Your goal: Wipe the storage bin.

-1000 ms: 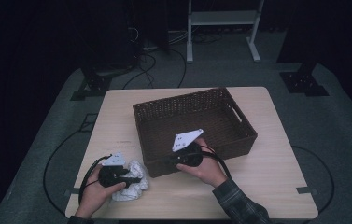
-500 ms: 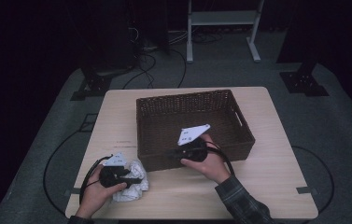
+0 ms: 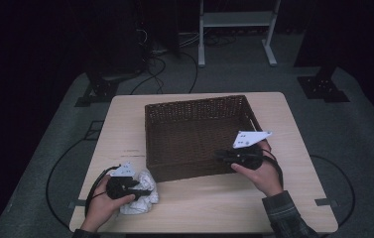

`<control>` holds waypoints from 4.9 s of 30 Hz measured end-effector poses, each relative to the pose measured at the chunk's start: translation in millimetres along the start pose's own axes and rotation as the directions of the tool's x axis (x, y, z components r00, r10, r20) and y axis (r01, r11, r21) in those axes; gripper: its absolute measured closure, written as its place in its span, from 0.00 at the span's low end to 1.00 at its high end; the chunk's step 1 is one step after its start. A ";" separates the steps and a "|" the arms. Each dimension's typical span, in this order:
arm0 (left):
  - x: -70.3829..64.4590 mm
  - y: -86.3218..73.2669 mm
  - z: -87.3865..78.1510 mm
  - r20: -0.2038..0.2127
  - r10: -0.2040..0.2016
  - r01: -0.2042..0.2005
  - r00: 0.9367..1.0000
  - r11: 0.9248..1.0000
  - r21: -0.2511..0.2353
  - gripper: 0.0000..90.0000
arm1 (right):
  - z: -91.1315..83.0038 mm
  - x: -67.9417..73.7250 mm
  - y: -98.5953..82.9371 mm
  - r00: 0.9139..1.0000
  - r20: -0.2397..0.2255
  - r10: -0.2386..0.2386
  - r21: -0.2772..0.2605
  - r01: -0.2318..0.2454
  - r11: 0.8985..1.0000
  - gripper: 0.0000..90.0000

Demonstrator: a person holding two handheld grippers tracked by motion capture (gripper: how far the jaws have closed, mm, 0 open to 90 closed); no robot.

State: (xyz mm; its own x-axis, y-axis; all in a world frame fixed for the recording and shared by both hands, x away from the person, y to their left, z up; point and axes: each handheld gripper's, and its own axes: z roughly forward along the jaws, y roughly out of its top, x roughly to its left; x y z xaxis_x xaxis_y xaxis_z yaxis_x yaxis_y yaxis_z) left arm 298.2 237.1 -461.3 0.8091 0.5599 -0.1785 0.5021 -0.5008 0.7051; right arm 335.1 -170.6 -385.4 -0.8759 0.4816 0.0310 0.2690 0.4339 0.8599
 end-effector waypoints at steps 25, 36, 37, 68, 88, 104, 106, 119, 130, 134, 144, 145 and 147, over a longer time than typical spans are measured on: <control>0.7 -0.4 0.4 0.006 0.006 -0.006 1.000 1.000 0.006 0.73 | -65.6 -56.5 -47.4 0.983 0.165 0.084 0.040 -0.092 0.995 0.69; 0.2 0.2 0.6 0.008 0.012 -0.012 1.000 1.000 0.009 0.73 | -63.3 -56.1 -50.6 0.987 0.138 0.087 0.054 -0.095 0.994 0.76; 0.2 0.2 0.7 0.008 0.013 -0.013 1.000 1.000 0.009 0.73 | -63.0 -55.4 -50.5 0.987 0.133 0.091 0.054 -0.099 0.994 0.76; -1.6 0.6 0.4 0.014 0.016 -0.016 1.000 1.000 0.010 0.73 | -11.4 12.0 -26.1 0.991 -0.133 -0.033 0.081 0.044 0.996 0.89; -2.3 1.5 0.4 0.023 0.018 -0.018 1.000 1.000 0.011 0.73 | 19.8 52.3 -7.2 0.965 -0.242 -0.099 0.085 0.123 0.989 0.76; -3.6 3.5 -1.3 0.035 0.011 -0.011 0.999 1.000 -0.012 0.73 | 24.6 66.6 -7.4 0.947 -0.295 -0.129 0.078 0.158 0.984 0.73; -3.6 4.4 -2.8 0.035 0.012 -0.011 0.999 1.000 -0.020 0.73 | 24.3 66.5 -7.7 0.946 -0.296 -0.128 0.076 0.158 0.985 0.73; 9.6 22.4 -14.7 -0.024 0.016 -0.018 1.000 0.997 -0.073 0.74 | 23.7 65.6 -8.7 0.945 -0.304 -0.121 0.074 0.150 0.986 0.73; 23.0 33.5 -28.2 -0.067 0.005 -0.013 0.998 0.994 -0.111 0.74 | 13.5 72.6 -15.0 0.941 -0.309 -0.135 0.070 0.165 0.984 0.75; 29.6 36.4 -33.7 -0.082 0.000 -0.010 0.997 0.993 -0.117 0.74 | 9.6 76.9 -17.5 0.939 -0.314 -0.144 0.069 0.173 0.982 0.75; 57.0 57.1 -43.2 -0.145 -0.023 0.003 0.989 0.991 -0.135 0.74 | 9.5 77.7 -17.6 0.938 -0.315 -0.146 0.067 0.176 0.982 0.75; 59.8 57.9 -43.3 -0.151 -0.028 0.007 0.988 0.991 -0.137 0.74 | 9.6 77.7 -17.6 0.938 -0.315 -0.146 0.067 0.175 0.982 0.75; 65.2 58.6 -43.8 -0.163 -0.032 0.010 0.986 0.991 -0.134 0.74 | 9.6 77.6 -17.7 0.938 -0.316 -0.145 0.066 0.175 0.982 0.75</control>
State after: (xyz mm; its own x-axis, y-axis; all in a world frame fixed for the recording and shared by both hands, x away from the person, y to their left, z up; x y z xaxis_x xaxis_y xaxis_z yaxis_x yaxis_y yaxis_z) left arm 367.0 273.2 -401.5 0.7323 0.6754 -0.0868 0.4647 -0.4025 0.7887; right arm 266.2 -133.6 -403.1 -0.9868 0.1481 0.0649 0.1379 0.5607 0.8165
